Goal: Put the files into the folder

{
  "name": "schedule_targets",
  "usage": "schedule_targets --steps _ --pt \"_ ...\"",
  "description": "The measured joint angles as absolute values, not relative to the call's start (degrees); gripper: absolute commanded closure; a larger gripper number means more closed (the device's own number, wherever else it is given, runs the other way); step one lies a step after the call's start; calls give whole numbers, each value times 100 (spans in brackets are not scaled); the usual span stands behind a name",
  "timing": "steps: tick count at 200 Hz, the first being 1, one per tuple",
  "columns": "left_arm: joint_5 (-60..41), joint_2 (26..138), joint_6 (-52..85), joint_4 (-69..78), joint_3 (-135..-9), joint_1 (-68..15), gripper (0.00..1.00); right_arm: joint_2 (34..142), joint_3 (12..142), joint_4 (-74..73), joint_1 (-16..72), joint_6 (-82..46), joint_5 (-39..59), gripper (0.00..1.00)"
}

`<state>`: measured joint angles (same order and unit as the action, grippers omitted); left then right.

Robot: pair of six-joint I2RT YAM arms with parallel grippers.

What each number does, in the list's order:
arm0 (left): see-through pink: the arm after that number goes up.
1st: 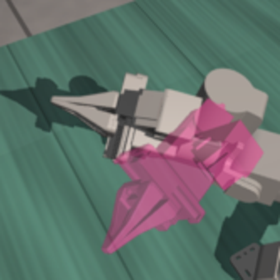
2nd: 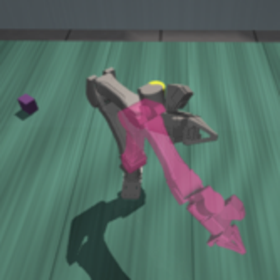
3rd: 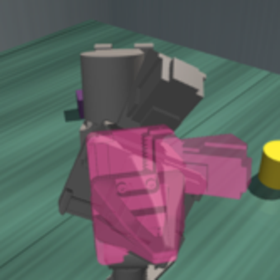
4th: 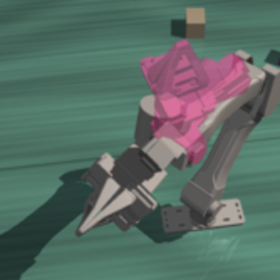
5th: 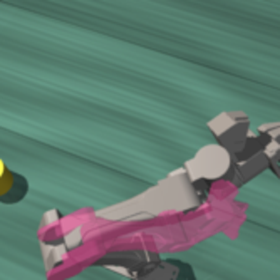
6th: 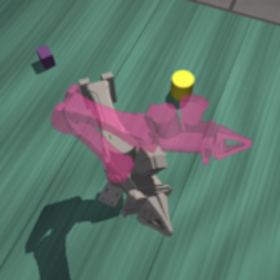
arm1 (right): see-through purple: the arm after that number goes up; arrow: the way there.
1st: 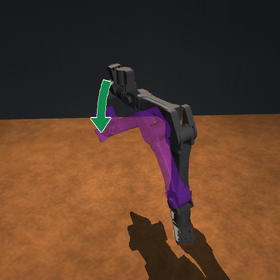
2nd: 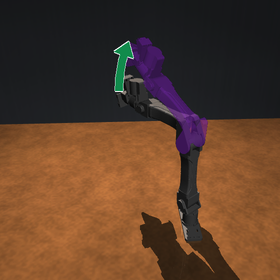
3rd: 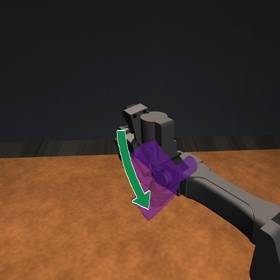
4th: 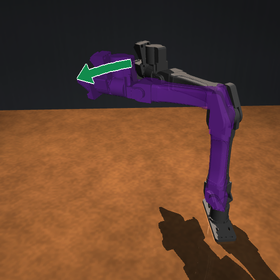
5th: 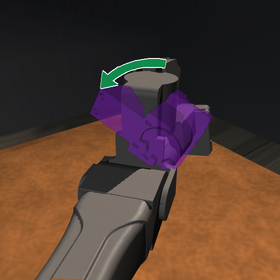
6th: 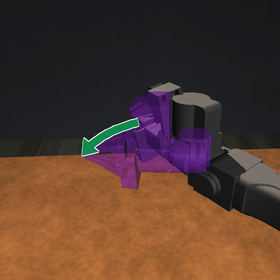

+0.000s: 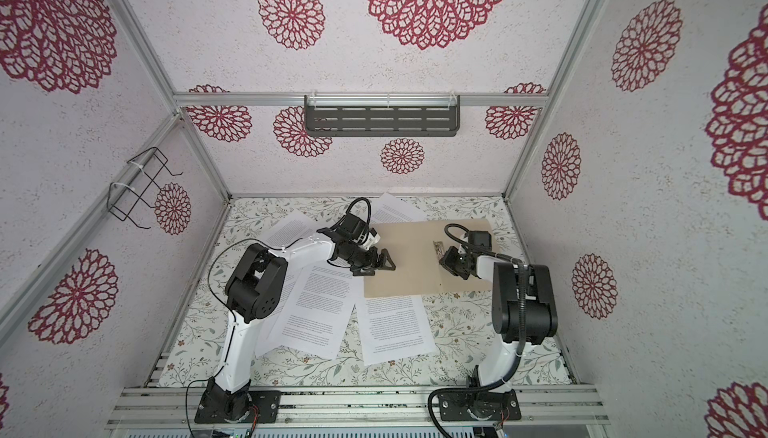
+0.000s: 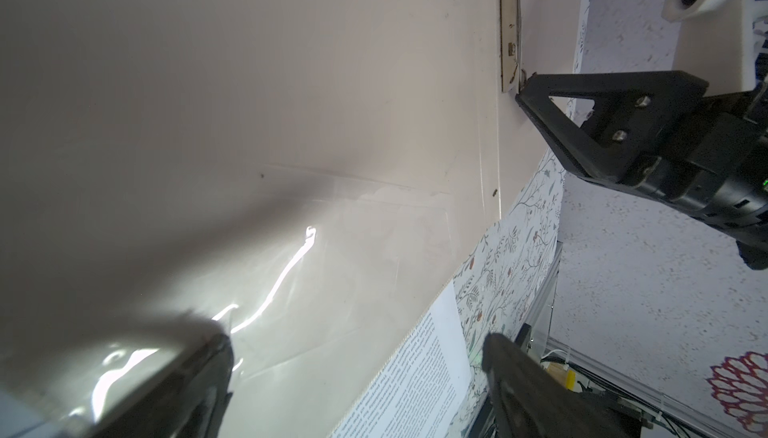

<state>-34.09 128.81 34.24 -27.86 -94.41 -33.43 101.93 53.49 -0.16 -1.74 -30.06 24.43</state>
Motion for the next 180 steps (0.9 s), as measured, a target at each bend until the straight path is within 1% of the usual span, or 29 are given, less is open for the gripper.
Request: schedule_targets --steps 61,81,108,180 --pt "-3409 12881 3424 -2786 -9443 -3343 3 10256 5349 -19 -202 -3006 2434 87" --pt "-3409 12881 3424 -2786 -9443 -3343 3 10274 5349 -19 -207 -3011 2429 91" --pt "-3406 12881 3424 -2788 -9443 -3343 3 10276 5349 -27 -211 -3022 2432 100" --pt "-3406 12881 3413 -2792 -9441 -3319 3 10324 5242 -281 -307 -3006 2587 100"
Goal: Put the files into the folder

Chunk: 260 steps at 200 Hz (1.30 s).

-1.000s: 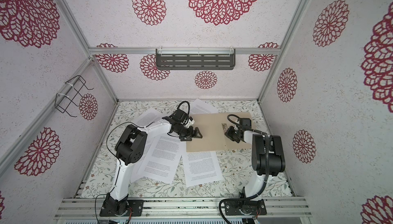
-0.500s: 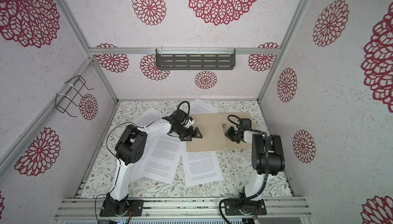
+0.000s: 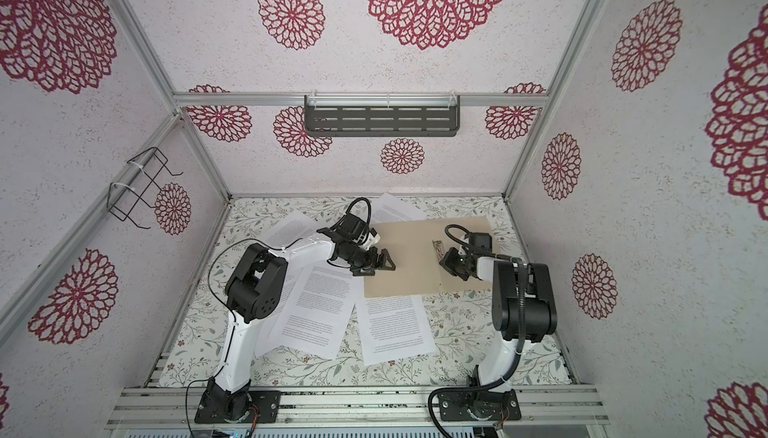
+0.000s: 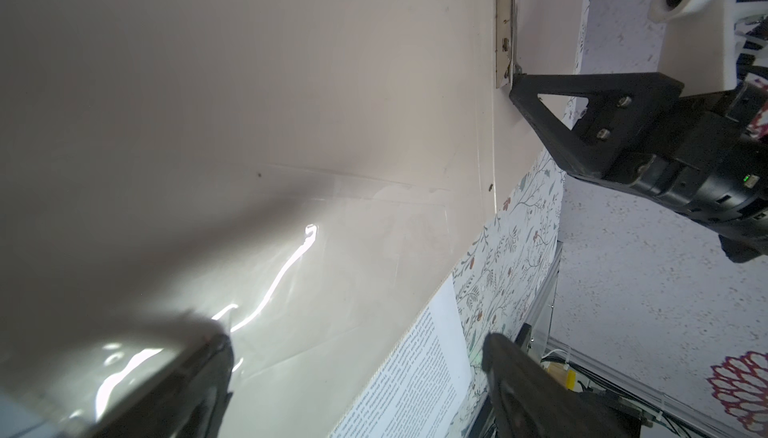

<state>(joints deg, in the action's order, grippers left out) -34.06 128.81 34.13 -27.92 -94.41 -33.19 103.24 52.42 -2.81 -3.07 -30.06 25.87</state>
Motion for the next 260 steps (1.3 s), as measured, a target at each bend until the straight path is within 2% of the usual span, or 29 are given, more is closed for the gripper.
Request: schedule_targets --steps 97,190,260 --pt "-3446 12886 3457 -2790 -9435 -3288 2 10422 5376 -67 -309 -2915 2477 100" --pt "-3450 12868 3479 -2659 -9334 -3288 3 10571 5907 397 119 -3114 1264 100" --pt "-3492 12820 3481 -2783 -9323 -3085 3 10307 5548 58 342 -3465 965 100"
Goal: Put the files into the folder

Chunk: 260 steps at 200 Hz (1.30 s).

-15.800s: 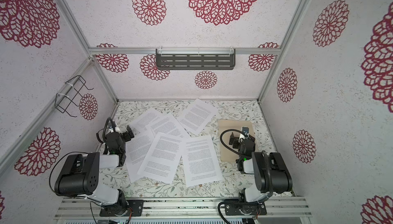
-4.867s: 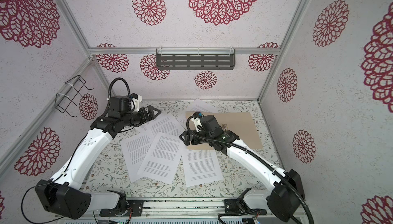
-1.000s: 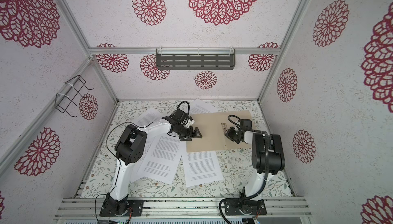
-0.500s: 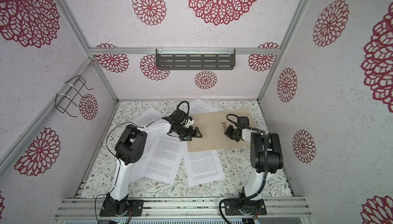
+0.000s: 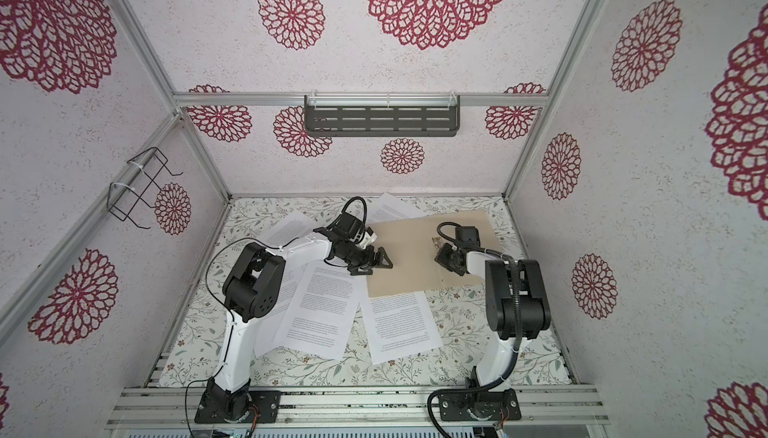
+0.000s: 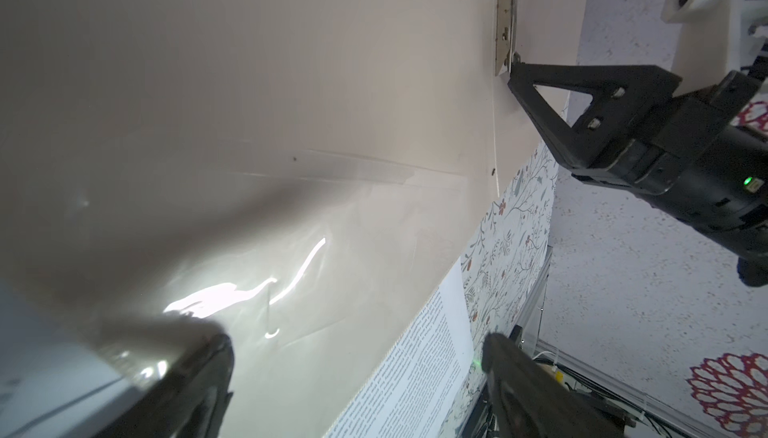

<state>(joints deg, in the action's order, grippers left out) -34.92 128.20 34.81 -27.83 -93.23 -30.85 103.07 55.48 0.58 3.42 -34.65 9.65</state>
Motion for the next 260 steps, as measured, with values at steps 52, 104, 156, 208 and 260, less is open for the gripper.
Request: schedule_targets --steps 52,104,156,208,260 --pt "-3240 12411 3406 -3052 -8840 -2637 2 9771 4849 -191 1013 -4195 906 100" --pt "-2974 12269 3356 -3350 -8788 -2613 3 9345 4123 -803 1485 -4945 617 100" --pt "-2869 12272 3321 -3568 -8877 -2877 3 9236 3645 -1546 1518 -5304 558 100" --pt "-2596 12293 3273 -3848 -8962 -3039 2 9225 3413 -1973 1549 -5400 445 100" --pt "-2523 12298 3153 -3920 -8962 -3035 2 9271 3251 -2237 1588 -5391 331 100"
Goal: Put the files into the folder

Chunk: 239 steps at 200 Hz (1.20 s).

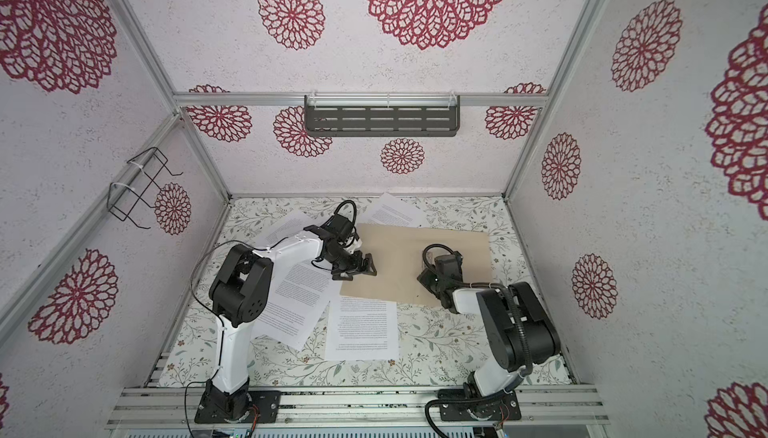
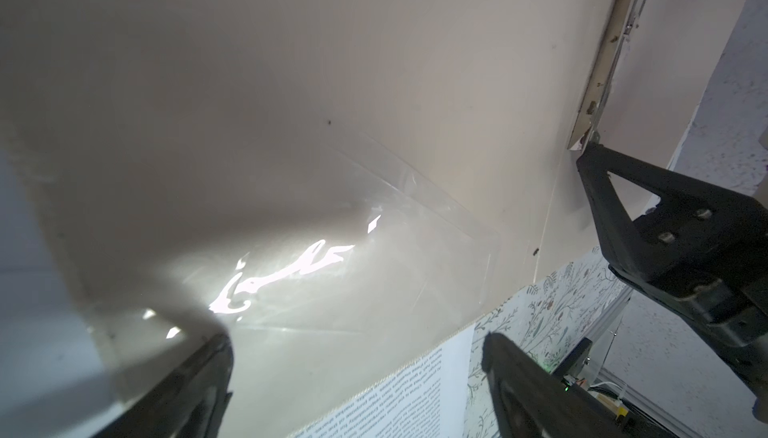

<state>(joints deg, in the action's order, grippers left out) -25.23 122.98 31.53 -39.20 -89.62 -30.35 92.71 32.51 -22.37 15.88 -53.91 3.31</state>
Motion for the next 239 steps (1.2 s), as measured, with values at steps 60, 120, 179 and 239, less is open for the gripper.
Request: schedule_targets --steps 60,120,179,239 --pt "-2510 12298 3087 -3927 -8949 -3033 2 9553 3142 -2821 1798 -5682 -169 100" --pt "-2493 12298 3085 -3929 -8945 -3030 2 9159 2930 -2744 1892 -5920 -325 100" --pt "-2477 12291 3087 -3918 -8912 -2993 2 8265 2676 -1761 1970 -5951 -150 100" --pt "-2488 12265 3087 -3824 -8838 -2987 2 8195 2679 -1535 1813 -5970 67 100"
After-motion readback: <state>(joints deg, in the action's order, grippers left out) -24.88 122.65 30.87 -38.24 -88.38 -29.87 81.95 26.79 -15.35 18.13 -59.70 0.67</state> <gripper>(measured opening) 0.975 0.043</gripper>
